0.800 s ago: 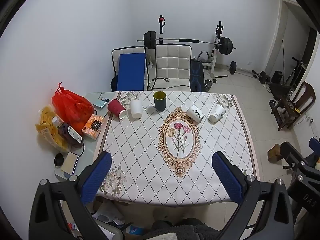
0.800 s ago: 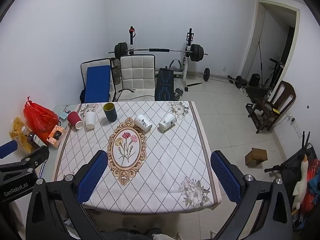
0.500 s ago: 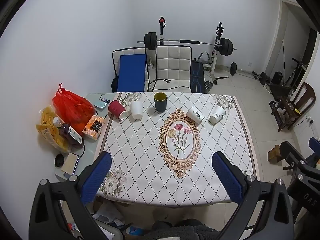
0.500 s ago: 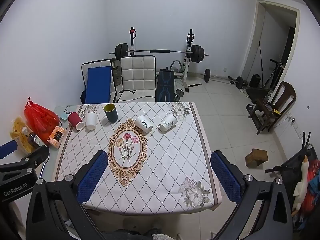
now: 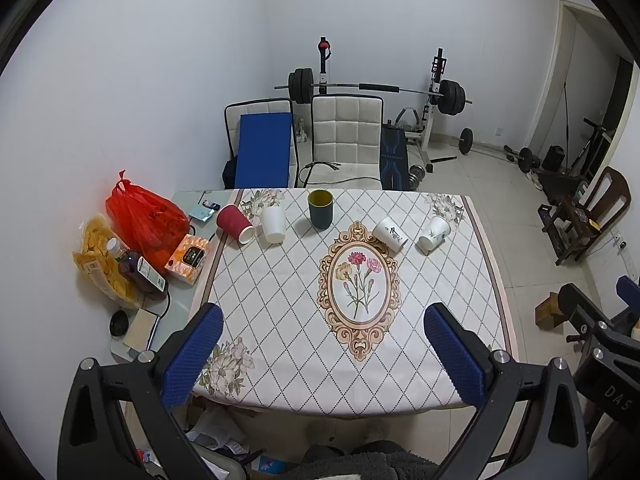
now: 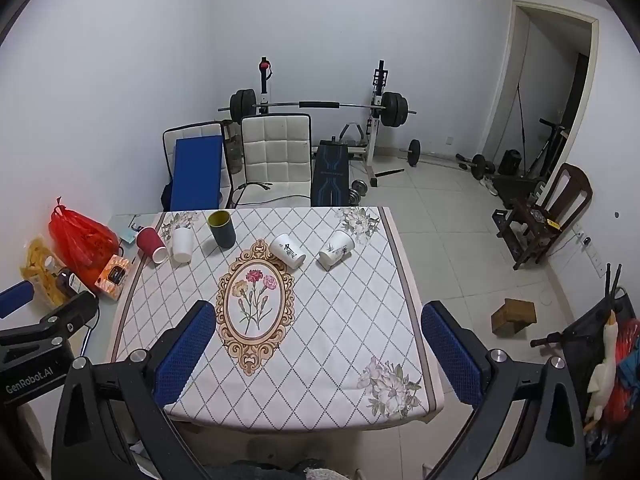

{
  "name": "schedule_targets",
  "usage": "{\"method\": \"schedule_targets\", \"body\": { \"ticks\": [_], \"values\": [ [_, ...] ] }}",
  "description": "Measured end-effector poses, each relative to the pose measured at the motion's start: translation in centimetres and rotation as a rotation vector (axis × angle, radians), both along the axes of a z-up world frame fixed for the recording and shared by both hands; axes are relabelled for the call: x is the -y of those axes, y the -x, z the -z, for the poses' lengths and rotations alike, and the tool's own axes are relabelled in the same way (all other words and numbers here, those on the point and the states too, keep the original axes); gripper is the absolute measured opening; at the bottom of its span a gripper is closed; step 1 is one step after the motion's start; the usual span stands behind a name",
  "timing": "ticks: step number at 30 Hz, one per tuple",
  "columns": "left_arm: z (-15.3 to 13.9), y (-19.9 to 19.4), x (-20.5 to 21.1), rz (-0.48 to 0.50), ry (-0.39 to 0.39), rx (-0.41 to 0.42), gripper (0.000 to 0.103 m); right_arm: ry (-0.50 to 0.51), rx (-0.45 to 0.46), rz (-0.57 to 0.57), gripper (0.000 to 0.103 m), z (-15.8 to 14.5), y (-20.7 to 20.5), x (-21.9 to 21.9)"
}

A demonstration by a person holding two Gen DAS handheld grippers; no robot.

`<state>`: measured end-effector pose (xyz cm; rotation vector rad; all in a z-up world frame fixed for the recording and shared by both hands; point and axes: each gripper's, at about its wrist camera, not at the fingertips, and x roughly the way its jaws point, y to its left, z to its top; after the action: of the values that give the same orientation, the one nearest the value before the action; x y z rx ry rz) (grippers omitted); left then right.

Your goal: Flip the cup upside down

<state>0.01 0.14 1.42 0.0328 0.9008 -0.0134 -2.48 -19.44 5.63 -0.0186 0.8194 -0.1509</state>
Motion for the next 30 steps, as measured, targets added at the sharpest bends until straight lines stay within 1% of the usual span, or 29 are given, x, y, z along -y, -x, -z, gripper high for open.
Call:
{"method": "schedule_targets", "body": {
  "ticks": [12,15,17,30],
  "values": [
    [0.1,-0.1,0.0,-0.001,0.000,0.005,0.103,-0.001,0.005,-0.002,0.103,-0.3,0.1,0.2],
    [-1.0,-0.6,0.6,-0.002,0.000,0.012,0.103,-0.001,0.005,-0.001,0.103,-0.4,0.0,0.2],
    [-1.3,-0.8,0.6,-0.001,0.001,0.012,0.103,-0.001,0.007,-0.001,0.103,-0.4,-0.1,0.1],
    [-1.1,-0.5,0.8,-0.002,0.000,0.016,0.103,-0.006,0.011,-0.003,0.103,-0.9,0.0,0.0]
  ]
}}
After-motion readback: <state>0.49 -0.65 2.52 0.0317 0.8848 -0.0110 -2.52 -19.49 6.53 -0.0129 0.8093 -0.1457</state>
